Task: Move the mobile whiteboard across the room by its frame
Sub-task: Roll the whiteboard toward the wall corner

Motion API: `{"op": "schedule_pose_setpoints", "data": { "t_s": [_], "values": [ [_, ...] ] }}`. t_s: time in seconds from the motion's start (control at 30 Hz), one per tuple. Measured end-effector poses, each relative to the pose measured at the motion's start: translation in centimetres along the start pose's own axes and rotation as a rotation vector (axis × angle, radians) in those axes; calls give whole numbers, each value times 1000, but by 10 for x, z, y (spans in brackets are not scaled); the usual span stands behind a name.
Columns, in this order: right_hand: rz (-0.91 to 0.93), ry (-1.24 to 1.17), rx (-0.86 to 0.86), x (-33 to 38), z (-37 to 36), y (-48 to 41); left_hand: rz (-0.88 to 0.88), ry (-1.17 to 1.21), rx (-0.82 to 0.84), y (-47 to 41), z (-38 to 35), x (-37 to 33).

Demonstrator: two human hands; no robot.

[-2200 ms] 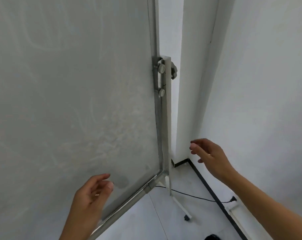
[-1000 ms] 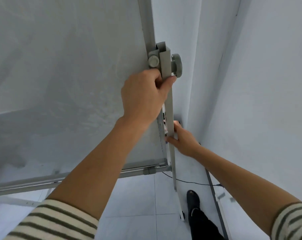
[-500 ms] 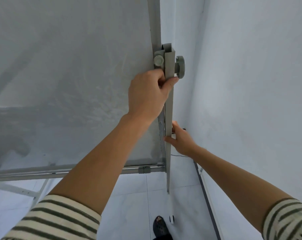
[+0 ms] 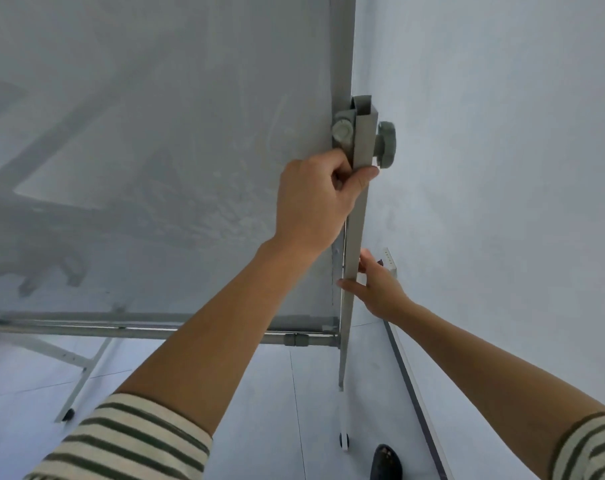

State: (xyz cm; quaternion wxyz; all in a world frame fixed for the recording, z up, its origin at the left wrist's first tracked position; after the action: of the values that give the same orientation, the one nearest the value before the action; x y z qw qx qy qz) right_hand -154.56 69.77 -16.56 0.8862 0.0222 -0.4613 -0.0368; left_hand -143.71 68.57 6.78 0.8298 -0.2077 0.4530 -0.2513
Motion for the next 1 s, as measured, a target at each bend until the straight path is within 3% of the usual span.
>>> {"op": "schedule_pose_setpoints", "data": {
  "t_s": [0.23, 0.43, 1.0],
  "values": [
    [-56, -5, -165, -2, -16, 117, -14, 62, -37, 88, 43, -34],
    [-117, -18, -220, -9, -18, 215, -88, 26, 141, 151, 43, -96],
    [-133, -46, -239, -43, 3, 462, 157, 265, 235, 347, 35, -234]
  ]
}}
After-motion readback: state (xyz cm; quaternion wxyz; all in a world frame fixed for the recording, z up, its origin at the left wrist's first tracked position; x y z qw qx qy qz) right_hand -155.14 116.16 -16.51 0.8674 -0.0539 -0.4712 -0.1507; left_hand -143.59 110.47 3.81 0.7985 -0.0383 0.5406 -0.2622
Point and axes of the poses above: each hand's wrist, its own y-axis away from the middle knuckle, its own z-axis out of the back of the hand, x = y × z, the point moved 9 cm from there along -y, towards the middle knuckle, and after that the axes turned 1 degree about -x, right-handed, at the moved point
